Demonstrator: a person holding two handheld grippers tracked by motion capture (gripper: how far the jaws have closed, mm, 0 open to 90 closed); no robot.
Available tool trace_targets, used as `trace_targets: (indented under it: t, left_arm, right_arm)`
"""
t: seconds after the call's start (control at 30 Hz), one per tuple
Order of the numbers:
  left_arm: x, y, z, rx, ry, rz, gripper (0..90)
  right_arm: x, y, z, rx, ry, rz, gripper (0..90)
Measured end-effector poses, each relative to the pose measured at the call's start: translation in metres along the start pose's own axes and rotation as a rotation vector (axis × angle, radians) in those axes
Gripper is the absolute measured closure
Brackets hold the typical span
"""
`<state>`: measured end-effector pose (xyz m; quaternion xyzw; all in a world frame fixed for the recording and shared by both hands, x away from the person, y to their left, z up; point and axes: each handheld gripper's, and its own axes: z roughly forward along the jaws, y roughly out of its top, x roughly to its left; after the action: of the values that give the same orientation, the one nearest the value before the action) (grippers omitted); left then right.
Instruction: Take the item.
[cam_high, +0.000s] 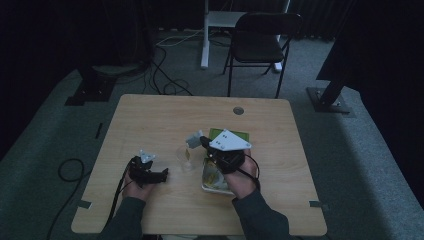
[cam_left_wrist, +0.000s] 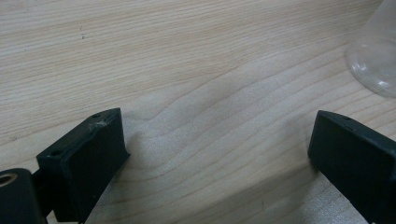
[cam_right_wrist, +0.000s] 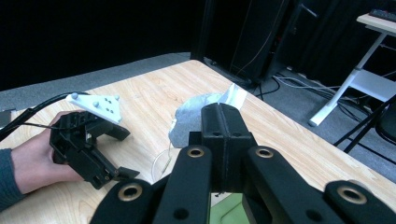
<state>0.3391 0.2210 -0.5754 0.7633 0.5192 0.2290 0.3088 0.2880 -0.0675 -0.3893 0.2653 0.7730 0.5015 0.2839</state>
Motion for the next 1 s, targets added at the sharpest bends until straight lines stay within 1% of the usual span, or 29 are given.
trace_targets:
  t: [0.37,0.6,0.63,0.83,1.0]
  left_arm:
    - [0.0,0.0,0.0,0.003,-0.001,0.001,4.8]
    - [0.0,0.0,0.0,0.003,-0.001,0.001,4.8]
    - [0.0,0.0,0.0,0.003,-0.002,0.002,4.8]
    - [0.0,0.0,0.0,0.003,0.0,0.003,4.8]
    - [0.0,0.0,0.0,0.003,-0.001,0.003,4.8]
  right_arm:
    - [-0.004,-0.005,0.018,0.035,-0.012,0.004,90.0]
    - [-0.003,-0.009,0.029,0.057,-0.027,-0.005,90.0]
    - [-0.002,-0.01,0.031,0.062,-0.031,-0.012,90.0]
    - [0.001,-0.014,0.039,0.082,-0.028,-0.011,90.0]
    - [0.001,-0.017,0.041,0.089,-0.026,-0.009,90.0]
